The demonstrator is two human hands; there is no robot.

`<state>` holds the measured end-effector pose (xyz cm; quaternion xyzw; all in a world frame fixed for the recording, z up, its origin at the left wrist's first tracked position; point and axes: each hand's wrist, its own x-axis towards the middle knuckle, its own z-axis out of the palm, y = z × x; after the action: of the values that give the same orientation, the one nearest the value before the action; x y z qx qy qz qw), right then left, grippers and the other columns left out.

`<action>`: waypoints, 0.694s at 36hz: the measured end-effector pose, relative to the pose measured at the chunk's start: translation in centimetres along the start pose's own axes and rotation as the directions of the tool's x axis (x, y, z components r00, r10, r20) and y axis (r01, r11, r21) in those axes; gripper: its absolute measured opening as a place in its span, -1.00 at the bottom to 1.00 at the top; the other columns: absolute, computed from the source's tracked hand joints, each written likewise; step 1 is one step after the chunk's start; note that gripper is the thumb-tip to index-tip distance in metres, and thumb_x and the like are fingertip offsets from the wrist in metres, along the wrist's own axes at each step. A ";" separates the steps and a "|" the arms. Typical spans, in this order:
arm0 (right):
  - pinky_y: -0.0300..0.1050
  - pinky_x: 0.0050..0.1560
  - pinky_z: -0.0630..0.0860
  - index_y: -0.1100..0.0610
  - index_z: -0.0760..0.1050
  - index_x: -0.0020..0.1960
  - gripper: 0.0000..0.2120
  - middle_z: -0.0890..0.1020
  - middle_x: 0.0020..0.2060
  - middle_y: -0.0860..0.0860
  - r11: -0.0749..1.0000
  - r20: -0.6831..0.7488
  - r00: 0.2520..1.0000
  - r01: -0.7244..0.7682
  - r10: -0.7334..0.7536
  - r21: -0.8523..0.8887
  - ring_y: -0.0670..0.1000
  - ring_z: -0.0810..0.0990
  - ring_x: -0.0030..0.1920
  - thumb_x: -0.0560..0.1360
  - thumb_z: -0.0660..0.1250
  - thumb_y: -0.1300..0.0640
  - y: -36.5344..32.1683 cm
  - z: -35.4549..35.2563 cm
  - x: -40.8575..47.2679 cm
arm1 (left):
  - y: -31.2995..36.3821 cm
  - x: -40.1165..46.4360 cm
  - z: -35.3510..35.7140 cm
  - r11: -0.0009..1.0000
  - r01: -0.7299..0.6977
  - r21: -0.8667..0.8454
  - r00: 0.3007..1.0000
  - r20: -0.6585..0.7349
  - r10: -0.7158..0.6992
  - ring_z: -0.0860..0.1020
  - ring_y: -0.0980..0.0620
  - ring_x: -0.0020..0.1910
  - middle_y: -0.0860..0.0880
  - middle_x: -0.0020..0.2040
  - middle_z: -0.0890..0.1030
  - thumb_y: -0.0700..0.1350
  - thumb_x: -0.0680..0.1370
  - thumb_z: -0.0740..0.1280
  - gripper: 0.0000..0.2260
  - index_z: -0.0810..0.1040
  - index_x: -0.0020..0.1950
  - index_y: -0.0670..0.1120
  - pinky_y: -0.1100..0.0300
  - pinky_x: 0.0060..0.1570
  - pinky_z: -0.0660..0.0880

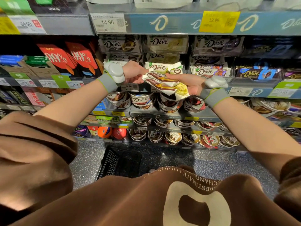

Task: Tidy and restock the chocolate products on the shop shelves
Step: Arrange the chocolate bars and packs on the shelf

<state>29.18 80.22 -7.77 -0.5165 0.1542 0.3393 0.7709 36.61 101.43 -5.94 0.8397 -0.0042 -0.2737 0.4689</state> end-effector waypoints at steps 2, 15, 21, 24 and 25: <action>-0.14 0.06 0.58 0.21 0.52 0.16 -0.74 0.70 -0.08 0.08 1.000 -0.003 1.000 -0.004 0.004 -0.012 -0.02 0.69 -0.13 0.59 0.23 0.07 -0.1 0.1 0.1 | -0.2 0.0 -0.4 1.000 -0.011 0.001 1.000 -0.012 0.011 0.47 0.07 -0.53 -0.10 -0.41 0.55 -0.07 0.54 0.37 -0.67 0.54 0.13 -0.32 0.21 -0.42 0.36; -0.26 -0.32 0.60 0.14 0.56 0.12 -0.71 0.67 -0.06 0.07 0.967 -0.027 0.999 -0.029 0.023 -0.253 -0.03 0.66 -0.25 0.56 0.27 -0.04 -1.7 2.8 1.4 | -2.2 -0.1 -3.5 0.969 -0.101 -0.227 0.982 -0.177 0.061 0.48 0.16 -0.60 -0.14 -0.32 0.46 -0.16 0.56 0.34 -0.78 0.52 0.15 -0.24 0.37 -0.56 0.44; -0.28 -0.42 0.52 0.21 0.54 0.11 -0.73 0.62 -0.10 0.08 0.937 -0.094 0.981 0.130 -0.169 -0.325 -0.07 0.59 -0.37 0.48 0.40 0.08 -2.9 5.5 2.9 | -3.3 -0.8 -6.3 0.937 -0.246 -0.248 0.936 -0.312 0.163 0.50 0.18 -0.58 -0.02 -0.48 0.54 -0.19 0.58 0.30 -0.91 0.56 -0.06 -0.19 0.38 -0.55 0.41; -0.16 -0.29 0.55 0.14 0.51 -0.15 -0.86 0.59 -0.26 0.06 0.809 -0.146 0.922 0.230 -0.359 -0.541 -0.02 0.54 -0.32 0.48 0.41 0.10 -3.5 7.1 3.4 | -3.5 -1.2 -7.8 0.909 -0.304 -0.285 0.926 -0.312 0.212 0.56 0.16 -0.50 0.04 -0.48 0.59 -0.23 0.58 0.29 -0.92 0.54 -0.10 -0.14 0.37 -0.49 0.49; -0.04 -0.17 0.59 0.14 0.54 -0.17 -0.81 0.63 -0.26 0.06 0.764 -0.154 0.913 0.212 -0.377 -0.610 -0.01 0.57 -0.30 0.44 0.45 0.03 -3.7 7.8 3.7 | -3.7 -1.1 -8.5 0.906 -0.315 -0.282 0.924 -0.309 0.226 0.57 0.15 -0.48 0.03 -0.46 0.60 -0.24 0.58 0.28 -0.91 0.52 -0.11 -0.14 0.36 -0.46 0.51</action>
<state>33.52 87.70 -4.16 -0.7855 0.0621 0.1707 0.5917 38.68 110.51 -4.85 0.7708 -0.0126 -0.0858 0.6311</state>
